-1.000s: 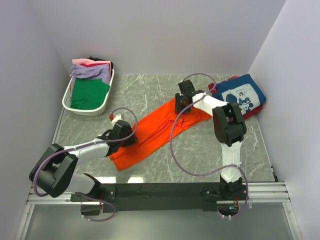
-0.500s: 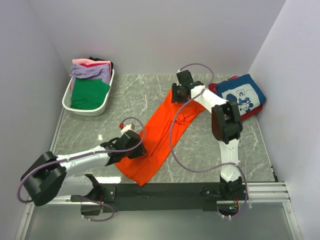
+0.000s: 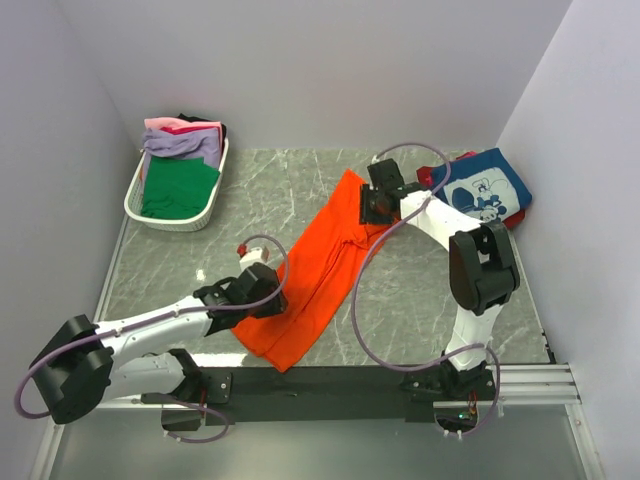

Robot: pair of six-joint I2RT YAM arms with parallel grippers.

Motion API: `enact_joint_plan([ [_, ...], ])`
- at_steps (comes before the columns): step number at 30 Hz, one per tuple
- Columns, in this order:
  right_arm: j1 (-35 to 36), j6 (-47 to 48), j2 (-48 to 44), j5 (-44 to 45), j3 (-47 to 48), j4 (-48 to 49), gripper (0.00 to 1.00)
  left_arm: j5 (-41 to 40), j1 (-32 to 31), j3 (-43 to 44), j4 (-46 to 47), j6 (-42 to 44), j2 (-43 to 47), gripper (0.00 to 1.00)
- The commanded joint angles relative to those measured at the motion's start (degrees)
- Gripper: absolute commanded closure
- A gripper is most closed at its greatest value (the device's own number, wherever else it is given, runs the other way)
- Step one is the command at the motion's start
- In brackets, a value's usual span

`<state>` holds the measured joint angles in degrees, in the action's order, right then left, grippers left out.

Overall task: Fold and stack the t-shirts
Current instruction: Fold the tshirt

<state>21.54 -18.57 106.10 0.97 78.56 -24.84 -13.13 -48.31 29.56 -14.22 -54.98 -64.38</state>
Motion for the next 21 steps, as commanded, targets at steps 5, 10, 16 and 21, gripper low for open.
enact_joint_plan([
  [5,0.0,-1.6,2.1,3.8,-0.6,1.1,0.52,2.6,-4.3,-0.6,2.5,4.3,-1.1,0.57],
  [10,-0.1,-2.3,5.5,3.3,0.5,1.1,0.52,2.9,-6.0,0.1,2.1,3.1,-5.7,0.58],
  [16,-0.3,-3.2,9.9,2.9,3.3,0.6,0.52,5.1,-7.2,0.5,3.5,-0.2,-8.8,0.59],
  [21,-0.4,-4.0,15.0,1.1,8.9,0.4,0.52,8.8,-7.4,2.5,8.8,-2.2,-12.2,0.59],
])
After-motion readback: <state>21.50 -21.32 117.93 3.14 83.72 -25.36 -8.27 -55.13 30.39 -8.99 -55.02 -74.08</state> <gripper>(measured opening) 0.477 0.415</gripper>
